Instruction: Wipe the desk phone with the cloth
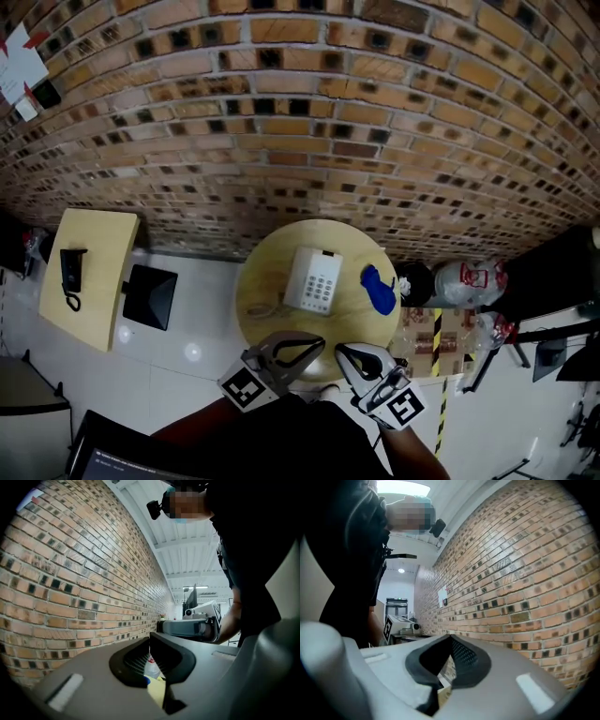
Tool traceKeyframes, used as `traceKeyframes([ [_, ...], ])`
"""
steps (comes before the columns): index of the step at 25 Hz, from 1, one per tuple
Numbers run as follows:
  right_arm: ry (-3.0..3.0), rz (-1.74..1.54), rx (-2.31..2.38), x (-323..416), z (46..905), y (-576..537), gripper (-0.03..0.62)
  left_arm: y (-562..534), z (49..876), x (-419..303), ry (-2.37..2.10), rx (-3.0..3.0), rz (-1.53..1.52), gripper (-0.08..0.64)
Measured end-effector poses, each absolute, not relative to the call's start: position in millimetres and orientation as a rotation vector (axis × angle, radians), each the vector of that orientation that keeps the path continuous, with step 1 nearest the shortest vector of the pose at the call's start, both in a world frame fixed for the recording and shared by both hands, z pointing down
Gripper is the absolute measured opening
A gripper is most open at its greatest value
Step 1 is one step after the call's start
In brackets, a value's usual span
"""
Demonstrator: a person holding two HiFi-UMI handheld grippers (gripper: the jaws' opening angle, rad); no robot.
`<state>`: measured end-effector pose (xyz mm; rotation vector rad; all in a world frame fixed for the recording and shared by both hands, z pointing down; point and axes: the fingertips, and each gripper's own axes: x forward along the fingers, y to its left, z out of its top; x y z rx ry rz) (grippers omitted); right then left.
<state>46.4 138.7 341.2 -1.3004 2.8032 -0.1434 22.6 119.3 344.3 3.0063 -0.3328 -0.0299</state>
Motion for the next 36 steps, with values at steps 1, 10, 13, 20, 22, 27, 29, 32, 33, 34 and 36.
traceKeyframes([
  [1,2.799,-0.143,-1.305,46.5,339.1,139.9,0.0,121.4,341.7,24.6,-0.325,3.017,-0.032,-0.003],
  [10,2.809,-0.11,-1.297,43.8,321.4,157.7,0.0,142.1,320.6,28.9,-0.309,3.065,-0.048,-0.005],
  [13,2.803,-0.1,-1.314,44.3,321.0,154.3,0.0,143.1,322.1,31.0,-0.301,3.074,-0.038,-0.003],
  [20,2.818,-0.108,-1.3,38.2,321.4,153.5,0.0,146.3,322.8,29.9,-0.302,3.071,-0.053,-0.003],
  [22,2.826,-0.121,-1.3,37.7,323.4,154.5,0.0,146.2,322.2,29.5,-0.3,3.066,-0.058,-0.005],
  [27,2.818,-0.138,-1.299,40.6,325.6,155.2,0.0,144.2,322.9,31.5,-0.3,3.064,-0.06,-0.004],
  [29,2.816,-0.143,-1.306,41.8,327.2,154.9,0.0,143.6,324.3,31.1,-0.3,3.059,-0.059,-0.004],
  [32,2.818,-0.156,-1.311,39.6,326.4,154.2,0.0,143.3,325.0,27.8,-0.301,3.052,-0.047,-0.005],
  [33,2.821,-0.155,-1.311,38.3,325.5,154.2,0.0,143.3,324.5,26.7,-0.301,3.055,-0.046,-0.005],
  [34,2.824,-0.152,-1.309,37.0,324.4,154.1,0.0,143.3,323.6,25.8,-0.301,3.055,-0.049,-0.005],
  [36,2.827,-0.145,-1.304,34.7,322.0,153.8,0.0,143.1,321.9,24.2,-0.303,3.051,-0.053,-0.005],
])
